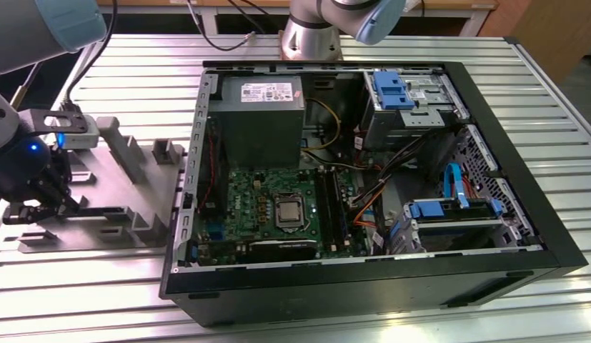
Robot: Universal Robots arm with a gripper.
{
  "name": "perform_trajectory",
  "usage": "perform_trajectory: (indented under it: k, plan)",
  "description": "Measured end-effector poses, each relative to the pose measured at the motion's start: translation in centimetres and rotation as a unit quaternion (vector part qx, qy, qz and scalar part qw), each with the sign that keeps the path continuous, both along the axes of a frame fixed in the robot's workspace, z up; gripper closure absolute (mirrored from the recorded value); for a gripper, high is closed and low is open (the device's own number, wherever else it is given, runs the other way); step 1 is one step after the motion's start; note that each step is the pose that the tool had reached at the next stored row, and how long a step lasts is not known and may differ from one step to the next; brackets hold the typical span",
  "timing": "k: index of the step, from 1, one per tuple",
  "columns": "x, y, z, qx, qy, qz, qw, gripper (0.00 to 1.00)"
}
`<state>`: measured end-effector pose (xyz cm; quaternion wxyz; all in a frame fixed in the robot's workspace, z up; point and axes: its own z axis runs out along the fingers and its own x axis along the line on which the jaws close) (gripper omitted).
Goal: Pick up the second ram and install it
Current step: 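Pick up the second ram and move it above second insertion slot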
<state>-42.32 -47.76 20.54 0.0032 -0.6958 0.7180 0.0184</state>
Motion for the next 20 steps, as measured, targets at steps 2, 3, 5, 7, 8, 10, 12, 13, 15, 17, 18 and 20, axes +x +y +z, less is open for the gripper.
perform_trajectory:
  k: [2,3,5,7,8,10,12,13,15,17,18,20]
  plan:
    - [0.0,0.00,0.00,0.0000,0.0000,0.000,1.0000,0.89]
    - [0.0,0.00,0.00,0.0000,0.0000,0.000,1.0000,0.89]
    - [0.0,-0.01,0.08,-0.0001,0.0001,0.000,1.0000,0.89]
    - [0.0,-0.01,0.18,0.0000,0.0000,0.000,1.0000,0.89]
    - [0.0,-0.01,0.26,0.0000,0.0001,0.000,1.0000,0.89]
    - [0.0,-0.01,0.47,0.0000,0.0001,0.000,1.0000,0.89]
    - [0.0,-0.01,0.72,0.0000,0.0000,0.000,1.0000,0.89]
    - [0.0,0.00,0.90,0.0000,0.0001,0.000,1.0000,0.89]
    - [0.0,0.00,1.28,0.0000,0.0000,0.000,1.0000,0.89]
    - [0.0,0.00,1.75,0.0000,0.0000,0.000,1.0000,0.89]
    - [0.0,0.00,1.95,0.0000,0.0000,0.000,1.0000,0.89]
    - [0.0,0.00,2.28,0.0000,-0.0001,0.000,1.0000,0.89]
